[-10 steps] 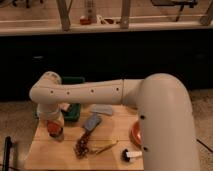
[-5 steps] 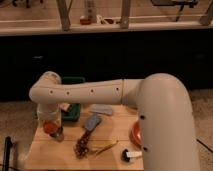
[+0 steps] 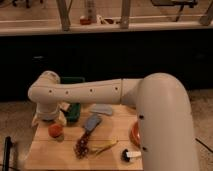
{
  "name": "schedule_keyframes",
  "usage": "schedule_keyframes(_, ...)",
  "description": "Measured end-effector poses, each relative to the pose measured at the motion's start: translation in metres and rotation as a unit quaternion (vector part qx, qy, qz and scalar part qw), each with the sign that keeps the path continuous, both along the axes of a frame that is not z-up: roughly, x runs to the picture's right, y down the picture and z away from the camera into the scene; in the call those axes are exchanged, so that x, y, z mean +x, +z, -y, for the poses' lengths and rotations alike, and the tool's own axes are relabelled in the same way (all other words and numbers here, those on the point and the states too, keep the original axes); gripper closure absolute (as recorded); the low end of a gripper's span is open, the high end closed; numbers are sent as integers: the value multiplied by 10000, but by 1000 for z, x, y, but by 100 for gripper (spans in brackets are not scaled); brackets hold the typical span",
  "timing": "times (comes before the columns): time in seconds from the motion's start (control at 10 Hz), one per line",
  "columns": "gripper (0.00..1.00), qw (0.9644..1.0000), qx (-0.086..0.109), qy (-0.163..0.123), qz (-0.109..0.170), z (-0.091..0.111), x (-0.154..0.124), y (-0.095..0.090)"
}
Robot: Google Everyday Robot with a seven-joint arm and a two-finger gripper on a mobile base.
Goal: Place apple in metal cup
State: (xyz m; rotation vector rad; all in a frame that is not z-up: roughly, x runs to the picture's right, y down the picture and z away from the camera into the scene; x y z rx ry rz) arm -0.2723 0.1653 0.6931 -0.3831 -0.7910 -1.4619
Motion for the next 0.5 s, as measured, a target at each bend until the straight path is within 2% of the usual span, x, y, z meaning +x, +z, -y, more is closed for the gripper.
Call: schedule_keyframes(0.5,20,10000,-33,-38,54,1,-1,-1)
